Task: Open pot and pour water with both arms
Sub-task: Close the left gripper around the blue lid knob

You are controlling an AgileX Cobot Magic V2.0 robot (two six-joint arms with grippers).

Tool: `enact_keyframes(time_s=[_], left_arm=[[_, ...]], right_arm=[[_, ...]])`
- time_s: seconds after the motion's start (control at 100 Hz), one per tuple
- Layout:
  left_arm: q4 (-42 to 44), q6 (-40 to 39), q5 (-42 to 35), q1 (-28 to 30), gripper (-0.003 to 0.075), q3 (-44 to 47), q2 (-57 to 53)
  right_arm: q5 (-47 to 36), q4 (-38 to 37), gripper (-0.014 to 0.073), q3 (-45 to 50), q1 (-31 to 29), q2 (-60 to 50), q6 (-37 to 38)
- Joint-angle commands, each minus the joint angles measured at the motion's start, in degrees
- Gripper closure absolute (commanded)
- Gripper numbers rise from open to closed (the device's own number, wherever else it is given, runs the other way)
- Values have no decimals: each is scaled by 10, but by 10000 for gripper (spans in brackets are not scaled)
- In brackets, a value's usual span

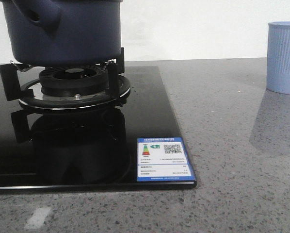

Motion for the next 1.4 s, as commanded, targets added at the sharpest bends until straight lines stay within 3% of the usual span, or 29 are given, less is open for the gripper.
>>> enact_keyframes(time_s=[0.0, 0.21, 0.37, 0.47, 0.8, 0.9, 1.05, 1.12, 1.22, 1.39], left_arm=[[15, -2, -13, 0, 740, -45, -12], [183, -1, 121, 0, 740, -196, 65], [192, 52, 180, 0, 740, -296, 156], [191, 92, 217, 0, 740, -339, 209], [171, 102, 180, -95, 729, -362, 280], [170, 102, 152, -124, 661, -362, 292], [170, 102, 111, -159, 447, -362, 315], [170, 102, 98, -171, 356, -362, 329], [170, 102, 77, -192, 274, -362, 355], [170, 102, 27, -235, 291, -362, 414]], right_arm=[[-11, -14, 659, -41, -2, -5, -15], [109, -118, 645, -175, -2, 89, -27], [206, -153, 646, -278, 0, 197, -51], [223, -155, 646, -325, 17, 253, -70], [228, -155, 635, -366, 50, 314, -94], [227, -155, 547, -366, 50, 314, -95], [226, -155, 236, -366, 50, 314, -95], [226, -153, 139, -366, 50, 314, -95], [226, -151, 126, -366, 50, 314, -95], [230, -147, 128, -366, 50, 314, -95]])
